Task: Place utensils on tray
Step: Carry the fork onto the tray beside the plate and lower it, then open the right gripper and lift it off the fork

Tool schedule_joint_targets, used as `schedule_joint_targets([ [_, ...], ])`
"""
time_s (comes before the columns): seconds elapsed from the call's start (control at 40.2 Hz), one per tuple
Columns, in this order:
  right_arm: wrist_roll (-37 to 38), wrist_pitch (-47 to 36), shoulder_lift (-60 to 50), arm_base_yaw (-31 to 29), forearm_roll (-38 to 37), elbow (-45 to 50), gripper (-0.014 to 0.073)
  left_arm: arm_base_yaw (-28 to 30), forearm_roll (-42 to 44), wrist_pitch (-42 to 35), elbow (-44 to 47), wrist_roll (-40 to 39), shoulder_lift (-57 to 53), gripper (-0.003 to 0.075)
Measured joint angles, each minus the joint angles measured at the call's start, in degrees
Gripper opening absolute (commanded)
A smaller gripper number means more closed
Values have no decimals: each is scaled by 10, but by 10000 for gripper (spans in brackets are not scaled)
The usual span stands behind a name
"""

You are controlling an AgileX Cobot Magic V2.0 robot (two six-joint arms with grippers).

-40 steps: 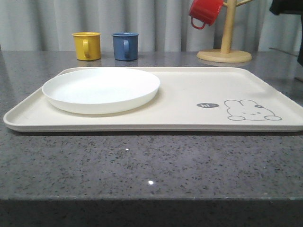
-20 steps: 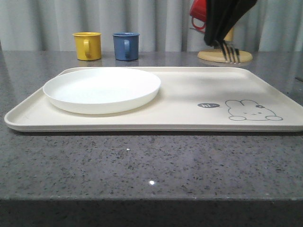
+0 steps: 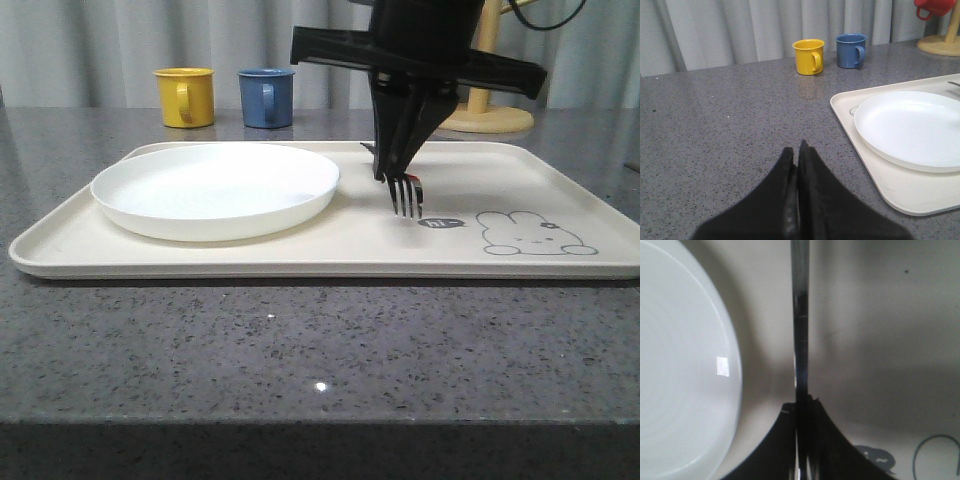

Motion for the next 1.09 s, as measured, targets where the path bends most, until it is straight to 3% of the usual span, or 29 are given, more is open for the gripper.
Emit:
schedule_joint_targets([
  [0.224, 0, -5, 23, 0, 2, 0, -34, 0, 0, 0, 0, 0, 0, -18],
  [0.473, 0, -1, 23, 0, 2, -1, 234, 0, 0, 0, 0, 0, 0, -18],
  [0.597, 0, 17, 23, 0, 2, -10, 316, 0, 0, 0, 0, 0, 0, -18],
  [0.821, 0, 85, 23, 0, -23, -72, 321, 0, 0, 0, 0, 0, 0, -18],
  [1.095, -65, 91, 7, -14, -44, -109, 321, 0, 0, 0, 0, 0, 0, -18],
])
